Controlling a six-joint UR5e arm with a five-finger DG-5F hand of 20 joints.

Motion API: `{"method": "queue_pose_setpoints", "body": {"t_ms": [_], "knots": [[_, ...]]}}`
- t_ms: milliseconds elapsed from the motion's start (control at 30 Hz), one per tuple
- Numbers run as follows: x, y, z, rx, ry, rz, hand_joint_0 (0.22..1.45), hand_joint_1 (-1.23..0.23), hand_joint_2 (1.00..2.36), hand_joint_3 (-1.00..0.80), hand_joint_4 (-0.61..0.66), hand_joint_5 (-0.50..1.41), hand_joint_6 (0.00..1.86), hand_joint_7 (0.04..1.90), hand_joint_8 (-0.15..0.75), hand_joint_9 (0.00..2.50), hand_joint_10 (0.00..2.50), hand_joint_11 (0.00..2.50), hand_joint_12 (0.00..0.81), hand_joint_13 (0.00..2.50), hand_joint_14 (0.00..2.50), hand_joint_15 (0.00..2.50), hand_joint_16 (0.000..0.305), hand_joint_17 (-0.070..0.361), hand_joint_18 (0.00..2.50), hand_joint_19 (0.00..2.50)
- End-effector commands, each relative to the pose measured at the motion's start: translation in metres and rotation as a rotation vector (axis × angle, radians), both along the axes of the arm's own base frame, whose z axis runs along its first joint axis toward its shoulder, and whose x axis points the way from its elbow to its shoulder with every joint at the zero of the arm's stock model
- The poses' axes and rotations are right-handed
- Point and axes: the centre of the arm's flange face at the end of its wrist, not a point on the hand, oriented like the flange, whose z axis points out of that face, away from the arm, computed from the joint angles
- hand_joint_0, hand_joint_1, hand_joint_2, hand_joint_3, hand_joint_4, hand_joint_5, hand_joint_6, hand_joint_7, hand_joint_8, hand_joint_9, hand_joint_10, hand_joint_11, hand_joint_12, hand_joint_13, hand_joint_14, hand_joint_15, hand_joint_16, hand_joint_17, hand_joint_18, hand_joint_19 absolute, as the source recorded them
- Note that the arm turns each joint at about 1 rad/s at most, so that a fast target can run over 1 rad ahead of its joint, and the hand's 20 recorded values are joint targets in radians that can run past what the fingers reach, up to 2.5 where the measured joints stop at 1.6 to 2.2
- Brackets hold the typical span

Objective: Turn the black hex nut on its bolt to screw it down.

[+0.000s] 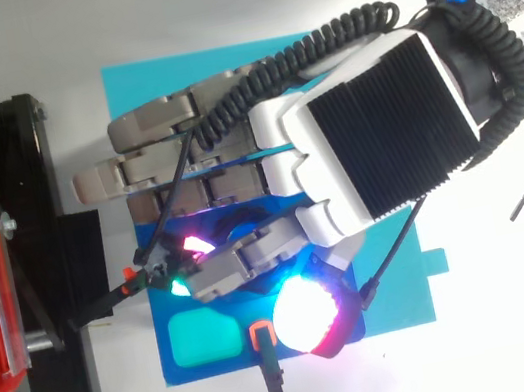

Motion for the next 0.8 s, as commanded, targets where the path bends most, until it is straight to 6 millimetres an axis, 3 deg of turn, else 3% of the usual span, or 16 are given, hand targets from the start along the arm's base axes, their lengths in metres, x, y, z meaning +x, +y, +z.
{"method": "queue_pose_setpoints", "body": {"t_ms": [0,767], "knots": [[0.0,-0.001,0.0,0.0,-0.002,-0.002,0.53,-0.22,1.0,-0.5,0.03,-0.05,0.5,1.3,0.257,0.71,0.0,0.0,0.338,0.29,0.0,0.0,0.045,0.102,0.33,0.3],[-0.008,-0.036,0.0,-0.007,-0.008,-0.008,0.53,-0.23,1.0,-0.5,0.04,-0.05,0.5,1.29,0.256,0.71,0.0,0.0,0.336,0.29,0.0,0.0,0.045,0.101,0.33,0.3]]}}
